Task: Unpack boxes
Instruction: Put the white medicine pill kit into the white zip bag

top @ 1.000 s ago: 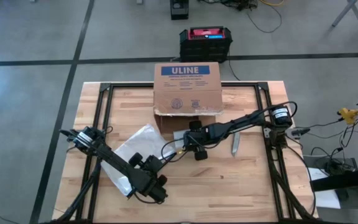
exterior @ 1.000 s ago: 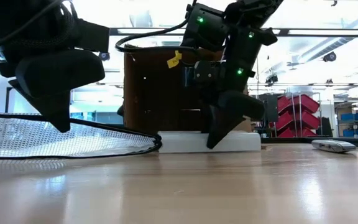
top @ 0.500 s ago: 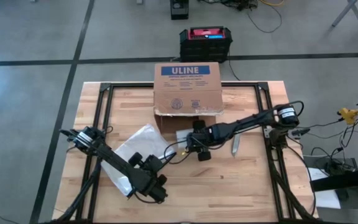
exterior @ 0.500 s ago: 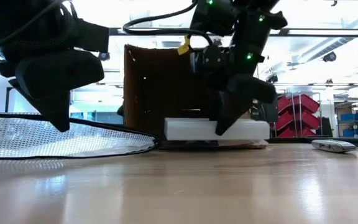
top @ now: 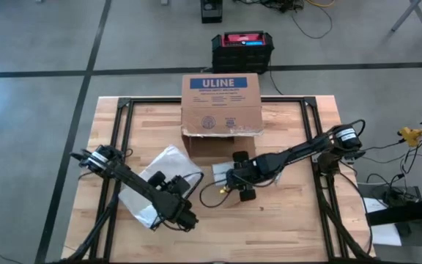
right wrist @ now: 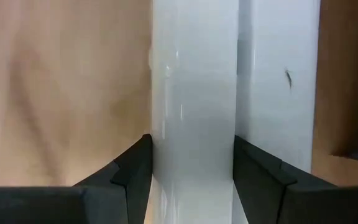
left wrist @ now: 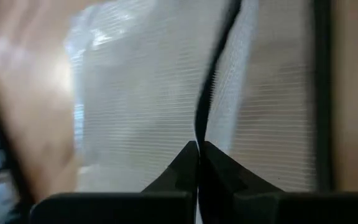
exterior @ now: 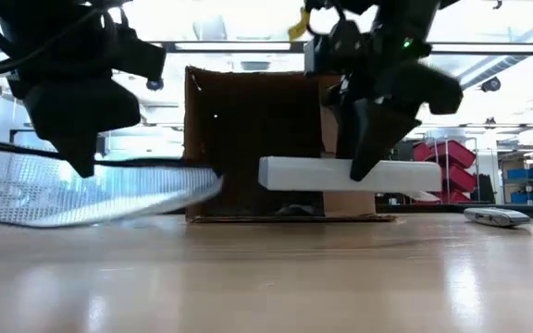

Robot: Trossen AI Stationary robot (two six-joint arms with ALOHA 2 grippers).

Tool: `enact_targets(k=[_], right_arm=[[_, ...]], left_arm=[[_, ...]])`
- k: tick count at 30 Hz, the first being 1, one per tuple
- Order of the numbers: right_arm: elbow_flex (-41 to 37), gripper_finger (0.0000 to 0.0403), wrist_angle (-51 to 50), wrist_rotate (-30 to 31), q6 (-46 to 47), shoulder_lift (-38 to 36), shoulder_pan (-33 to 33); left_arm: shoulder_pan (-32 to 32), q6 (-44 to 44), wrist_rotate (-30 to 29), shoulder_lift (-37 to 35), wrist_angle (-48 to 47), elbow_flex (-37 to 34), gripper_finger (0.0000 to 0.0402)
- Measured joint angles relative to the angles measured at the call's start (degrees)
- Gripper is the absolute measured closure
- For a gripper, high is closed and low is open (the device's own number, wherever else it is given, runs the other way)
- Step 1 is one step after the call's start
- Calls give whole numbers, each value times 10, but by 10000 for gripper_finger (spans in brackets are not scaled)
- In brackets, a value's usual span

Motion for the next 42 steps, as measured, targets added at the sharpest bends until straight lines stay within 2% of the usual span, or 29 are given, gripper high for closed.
enact_targets(k=[4, 13, 24, 27, 34, 42], right_arm=[[0, 233, 11, -7, 15, 3, 27], [3, 230, 77, -28, 36, 3, 63], [1, 232, 74, -24, 35, 4, 64], [1, 233, 76, -24, 30, 4, 63], [-4, 237, 57, -32, 22, 4, 68], [-17, 238, 65, -43, 11, 9, 80]], left_arm=[[24, 16, 2, 0, 17, 0, 401], [70, 162, -9, 0, 188, -1, 401], [78, 231, -52, -1, 200, 58, 401], [78, 259, -60, -1, 228, 63, 401], [77, 385, -62, 1, 340, 60, 401], [77, 445, -77, 1, 368, 50, 401]])
